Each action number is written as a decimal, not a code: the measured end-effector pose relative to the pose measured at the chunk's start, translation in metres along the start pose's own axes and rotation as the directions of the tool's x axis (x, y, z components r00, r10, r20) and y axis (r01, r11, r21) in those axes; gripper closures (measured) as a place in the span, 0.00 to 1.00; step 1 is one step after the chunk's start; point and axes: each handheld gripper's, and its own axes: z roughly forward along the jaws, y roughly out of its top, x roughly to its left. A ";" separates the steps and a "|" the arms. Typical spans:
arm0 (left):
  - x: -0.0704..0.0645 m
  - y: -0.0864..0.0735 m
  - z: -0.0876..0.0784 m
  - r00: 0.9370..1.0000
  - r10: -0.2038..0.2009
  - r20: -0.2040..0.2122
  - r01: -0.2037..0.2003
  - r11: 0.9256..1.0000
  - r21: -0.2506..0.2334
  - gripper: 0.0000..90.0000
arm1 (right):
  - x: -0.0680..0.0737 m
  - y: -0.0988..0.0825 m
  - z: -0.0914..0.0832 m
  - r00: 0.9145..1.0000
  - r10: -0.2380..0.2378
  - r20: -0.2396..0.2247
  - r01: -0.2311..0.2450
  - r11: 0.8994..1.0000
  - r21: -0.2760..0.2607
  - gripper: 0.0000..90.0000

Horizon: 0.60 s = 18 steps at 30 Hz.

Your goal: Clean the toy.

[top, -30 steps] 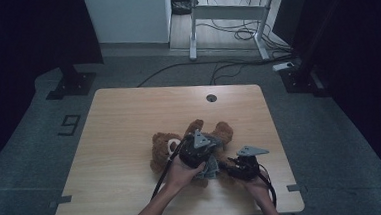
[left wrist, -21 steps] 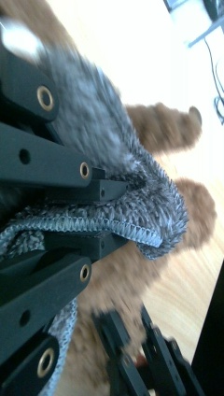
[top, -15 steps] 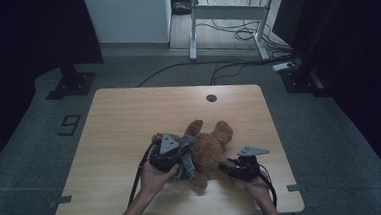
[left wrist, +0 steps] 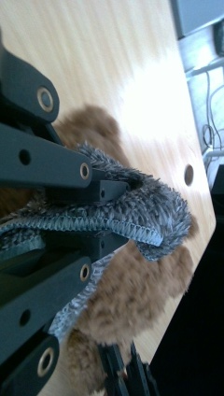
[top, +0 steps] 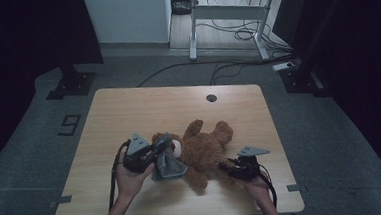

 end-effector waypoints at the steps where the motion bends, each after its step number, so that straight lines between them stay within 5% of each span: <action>1: 0.003 -0.003 -0.001 1.000 -0.009 -0.005 0.009 1.000 0.001 0.88 | 0.000 0.000 0.000 1.000 0.000 0.000 0.000 1.000 0.000 0.71; 10: 0.033 -0.026 -0.001 0.996 -0.067 -0.056 0.070 0.996 0.062 0.89 | -0.001 0.000 0.000 1.000 0.001 -0.004 -0.001 1.000 0.000 0.71; 18: 0.046 -0.042 0.013 0.992 -0.095 -0.081 0.105 0.987 0.121 0.89 | -0.001 0.000 0.000 1.000 0.003 -0.008 -0.003 1.000 0.002 0.71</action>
